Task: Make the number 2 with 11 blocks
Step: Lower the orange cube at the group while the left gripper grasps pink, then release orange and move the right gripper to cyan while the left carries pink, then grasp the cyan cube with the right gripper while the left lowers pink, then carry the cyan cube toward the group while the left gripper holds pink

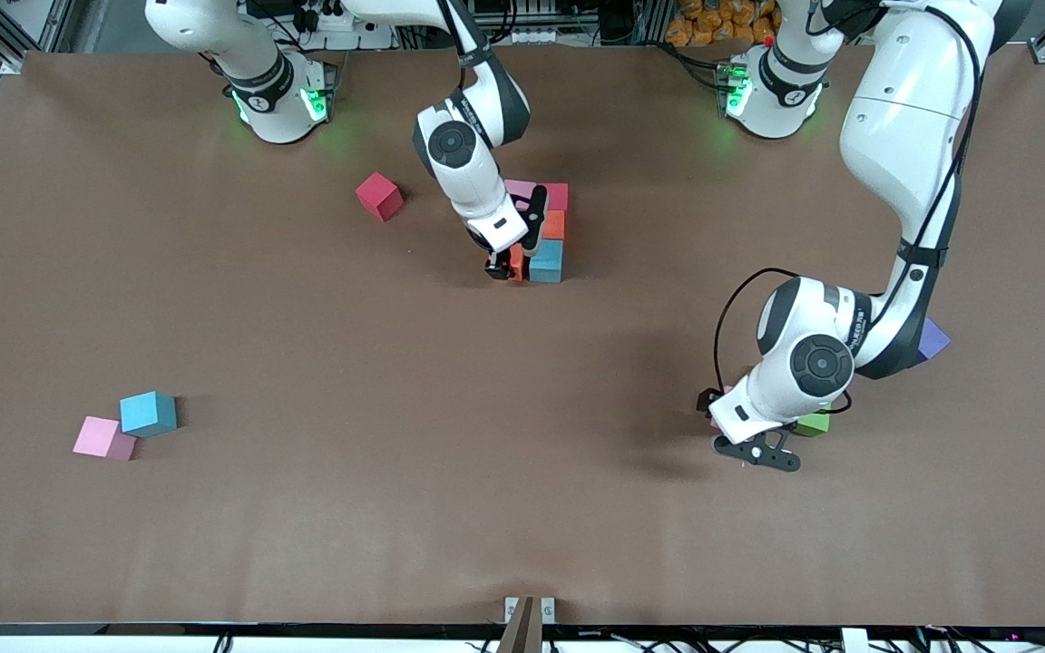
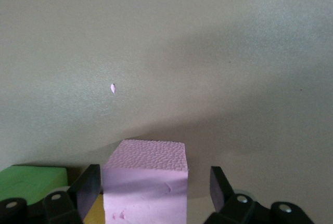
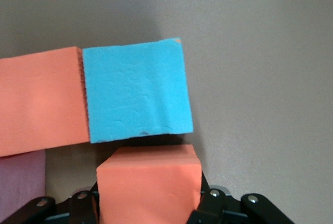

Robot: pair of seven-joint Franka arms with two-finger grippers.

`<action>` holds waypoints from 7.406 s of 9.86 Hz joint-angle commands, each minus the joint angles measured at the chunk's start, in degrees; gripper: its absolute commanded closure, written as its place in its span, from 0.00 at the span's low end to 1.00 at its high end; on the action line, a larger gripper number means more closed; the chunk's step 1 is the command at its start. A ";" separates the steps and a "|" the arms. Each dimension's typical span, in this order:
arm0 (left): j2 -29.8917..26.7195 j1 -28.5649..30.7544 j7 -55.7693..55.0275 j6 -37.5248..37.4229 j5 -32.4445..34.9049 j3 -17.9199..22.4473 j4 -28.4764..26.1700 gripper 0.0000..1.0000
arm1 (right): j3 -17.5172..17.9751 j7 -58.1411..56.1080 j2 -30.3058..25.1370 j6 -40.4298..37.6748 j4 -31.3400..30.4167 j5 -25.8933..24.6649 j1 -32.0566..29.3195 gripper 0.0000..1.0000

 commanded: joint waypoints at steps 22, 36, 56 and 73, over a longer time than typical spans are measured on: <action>-10.36 5.67 1.66 -4.07 1.45 -10.08 -2.52 0.80 | -0.58 4.74 1.92 0.31 3.10 2.36 2.17 0.00; -16.35 2.52 2.09 -25.71 7.17 -26.33 -1.56 0.90 | -15.96 2.72 -6.53 -21.94 3.80 -6.14 -12.66 0.00; -3.60 -38.62 30.13 -6.28 6.46 -6.39 3.98 0.92 | -19.14 -13.28 6.83 -11.57 7.14 2.36 -49.94 0.00; 1.14 -41.52 30.22 -2.15 6.02 -6.39 4.07 0.92 | -9.64 -12.05 12.81 -10.60 15.58 7.73 -58.83 0.58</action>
